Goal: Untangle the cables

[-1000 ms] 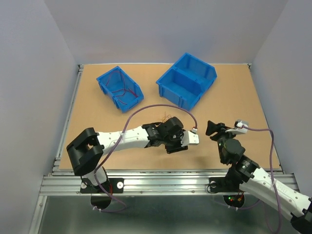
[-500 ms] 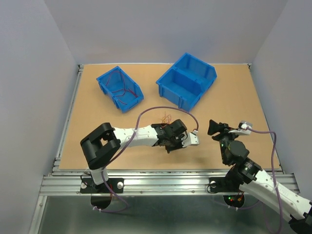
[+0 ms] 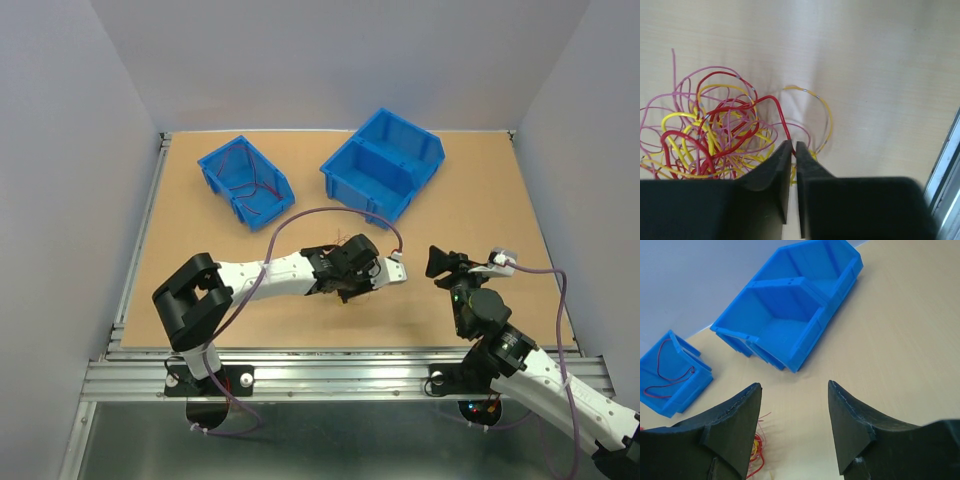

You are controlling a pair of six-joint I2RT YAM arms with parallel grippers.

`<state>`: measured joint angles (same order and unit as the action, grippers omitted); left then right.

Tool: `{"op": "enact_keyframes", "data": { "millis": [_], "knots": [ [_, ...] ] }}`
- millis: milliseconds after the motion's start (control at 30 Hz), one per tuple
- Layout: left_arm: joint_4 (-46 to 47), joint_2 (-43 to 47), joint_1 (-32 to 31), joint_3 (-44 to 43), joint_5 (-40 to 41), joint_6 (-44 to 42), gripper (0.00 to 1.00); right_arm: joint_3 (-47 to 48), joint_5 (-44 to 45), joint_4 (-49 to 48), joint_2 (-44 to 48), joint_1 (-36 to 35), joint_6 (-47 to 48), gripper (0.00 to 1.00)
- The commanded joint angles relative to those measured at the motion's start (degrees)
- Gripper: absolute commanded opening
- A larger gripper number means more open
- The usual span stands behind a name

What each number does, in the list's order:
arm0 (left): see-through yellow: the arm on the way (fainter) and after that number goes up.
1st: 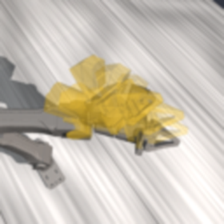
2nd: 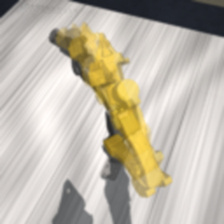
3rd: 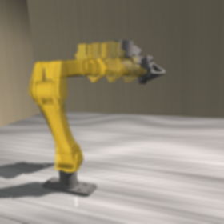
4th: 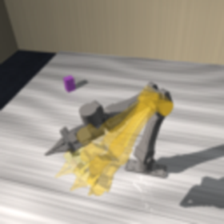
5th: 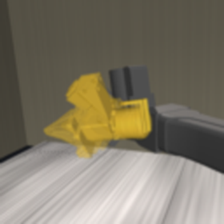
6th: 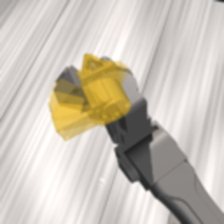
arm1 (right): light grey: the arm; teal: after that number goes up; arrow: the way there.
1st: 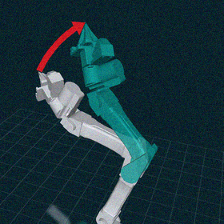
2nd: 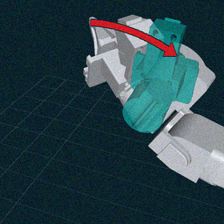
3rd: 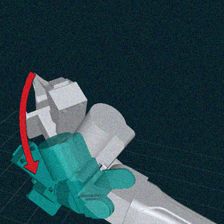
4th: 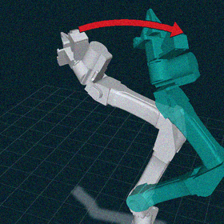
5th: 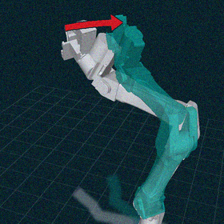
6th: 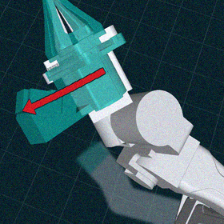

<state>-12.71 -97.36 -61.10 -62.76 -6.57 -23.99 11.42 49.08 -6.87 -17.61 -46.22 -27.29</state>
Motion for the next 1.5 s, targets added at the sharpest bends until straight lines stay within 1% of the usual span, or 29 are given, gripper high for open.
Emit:
{"op": "enact_keyframes", "data": {
  "millis": [0, 67, 100, 300, 467, 700, 733, 833, 867, 900, 1000, 1100, 1133, 1200, 1233, 1267, 1300, 1367, 1433, 1467],
  "knots": [
    [1.5, 4.4, 0.0, -0.4, 0.9, 0.3, 0.31, -0.4, 0.2, -1.5, 0.3, -0.3, 0.4, 0.61],
    [1.5, 4.3, 0.0, -0.3, 1.0, 0.3, 0.43, -0.3, 0.2, -1.5, 0.4, -0.3, 0.5, 0.61],
    [1.5, 4.0, -0.1, -0.3, 1.0, 0.3, 0.44, -0.3, 0.3, -1.5, 0.4, -0.4, 0.5, 0.61],
    [-1.0, 2.3, -0.2, -1.4, -3.0, -0.4, 0.44, -0.4, 0.2, -1.4, 0.6, -0.4, 0.5, 0.61],
    [-1.8, 1.8, -0.2, -1.5, -5.3, -0.7, 0.48, -0.5, 0.2, -1.5, 0.5, -0.3, 0.5, 0.61],
    [-2.7, -1.9, -0.4, -2.0, -1.3, -0.8, 0.47, -0.4, 0.0, -1.5, 0.6, -0.4, 0.6, 0.61],
    [-2.8, -2.4, -0.4, -2.1, -1.0, -0.8, 0.45, -0.4, -0.1, -1.5, 0.5, -0.3, 0.7, 0.61],
    [-2.8, -3.0, -0.4, -2.2, 0.1, -1.0, 0.3, -0.4, -0.2, -1.5, 0.6, -0.4, 0.7, 0.61],
    [-2.8, -2.9, -0.3, -2.3, 0.4, -1.0, 0.1, -0.4, -0.3, -1.5, 0.6, -0.3, 0.7, 0.61],
    [-2.7, -2.7, -0.3, -2.4, 0.4, -0.9, 0.0, -0.5, -0.3, -1.5, 0.6, -0.4, 0.7, 0.61],
    [-1.7, -0.1, -0.3, -2.1, -0.1, -0.7, 0.0, -0.5, -1.3, -1.5, 0.6, -0.3, 1.1, 0.6],
    [-2.0, 4.4, -0.2, -1.9, -2.5, -0.5, 0.0, -0.3, -4.2, -1.6, -0.1, -0.3, 2.4, 0.6],
    [-2.1, 7.1, -0.2, -1.9, -3.4, -0.5, 0.0, -0.1, -5.4, -1.8, -0.7, -0.3, 3.3, 0.6],
    [-3.6, 9.7, -0.2, -2.5, -6.9, -0.4, 0.0, -0.3, -11.6, -4.1, -2.4, -0.3, 7.1, 0.6],
    [-4.3, 11.0, -0.2, -3.1, -7.9, 0.0, 0.0, -0.7, -14.5, -5.9, -3.0, -0.4, 8.5, 0.6],
    [-5.1, 13.5, -0.2, -3.7, -8.8, 0.2, 0.0, -1.1, -17.7, -10.3, -3.8, -0.4, 9.7, 0.6],
    [-6.2, 14.7, -0.2, -5.0, -10.2, 0.4, 0.0, -2.2, -24.3, -13.0, -4.9, -0.4, 11.8, 0.59],
    [-6.8, 18.2, -0.2, -6.3, -11.2, 0.8, 0.0, -3.1, -29.4, -20.1, -8.7, -0.3, 13.2, 0.59],
    [-8.6, 20.2, -0.1, -9.3, -11.5, 1.4, 0.0, -2.7, -33.5, -23.3, -11.7, -0.3, 13.4, 0.61],
    [-9.3, 21.7, -0.1, -10.6, -11.9, 1.7, 0.0, -2.5, -34.7, -26.1, -15.7, -0.4, 14.4, 0.61]
  ]
}}
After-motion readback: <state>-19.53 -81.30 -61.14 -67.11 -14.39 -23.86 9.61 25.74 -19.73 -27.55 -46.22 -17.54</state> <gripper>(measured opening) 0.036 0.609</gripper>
